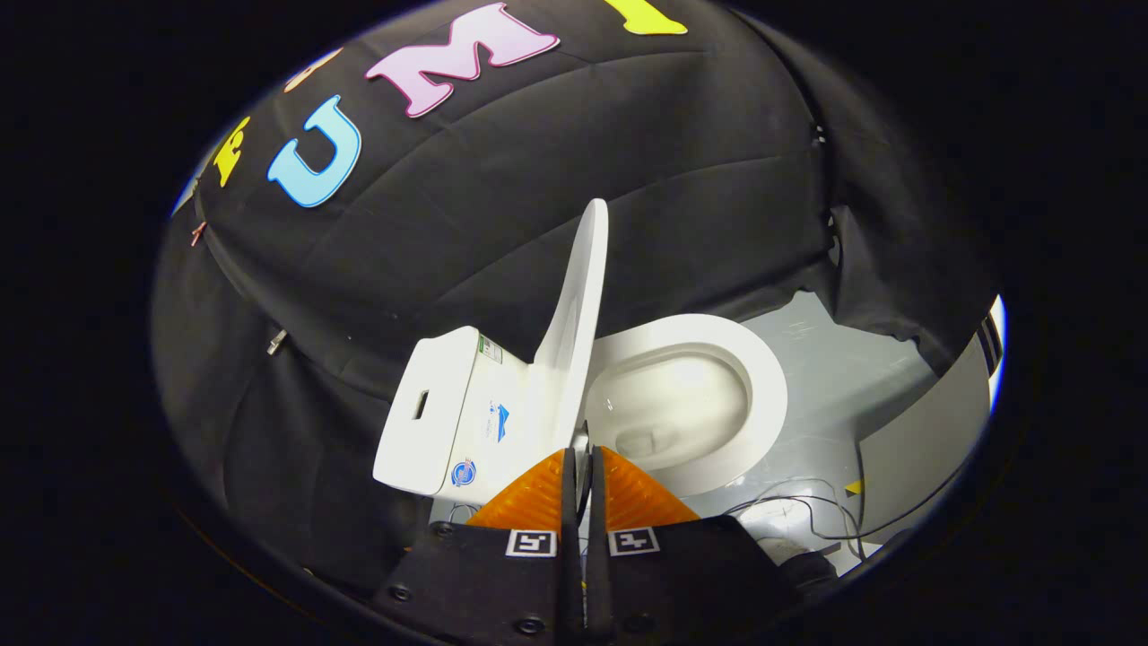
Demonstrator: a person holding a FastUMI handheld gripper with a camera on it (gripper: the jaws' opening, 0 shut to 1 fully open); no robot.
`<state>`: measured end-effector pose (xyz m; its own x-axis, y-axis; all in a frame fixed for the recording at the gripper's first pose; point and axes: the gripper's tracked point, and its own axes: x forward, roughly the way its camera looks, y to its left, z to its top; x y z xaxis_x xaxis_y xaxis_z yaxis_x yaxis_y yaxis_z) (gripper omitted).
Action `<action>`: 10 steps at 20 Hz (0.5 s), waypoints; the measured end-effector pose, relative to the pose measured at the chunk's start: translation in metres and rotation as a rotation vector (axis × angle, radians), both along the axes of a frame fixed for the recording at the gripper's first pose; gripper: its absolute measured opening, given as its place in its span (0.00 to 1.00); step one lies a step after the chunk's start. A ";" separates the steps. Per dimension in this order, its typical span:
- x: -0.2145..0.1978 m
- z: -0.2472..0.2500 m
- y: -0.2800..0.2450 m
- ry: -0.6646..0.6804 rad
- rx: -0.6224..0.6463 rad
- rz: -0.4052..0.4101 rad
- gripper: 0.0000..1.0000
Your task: Open the toilet lid.
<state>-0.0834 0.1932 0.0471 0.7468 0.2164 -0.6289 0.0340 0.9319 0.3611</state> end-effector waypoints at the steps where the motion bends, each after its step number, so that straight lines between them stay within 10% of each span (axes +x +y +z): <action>1: 0.000 0.002 0.004 0.001 -0.016 -0.002 0.07; 10: -0.002 0.024 0.051 -0.013 -0.111 0.024 0.08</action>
<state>-0.0851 0.2438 0.0706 0.7508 0.1638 -0.6399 0.0071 0.9667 0.2558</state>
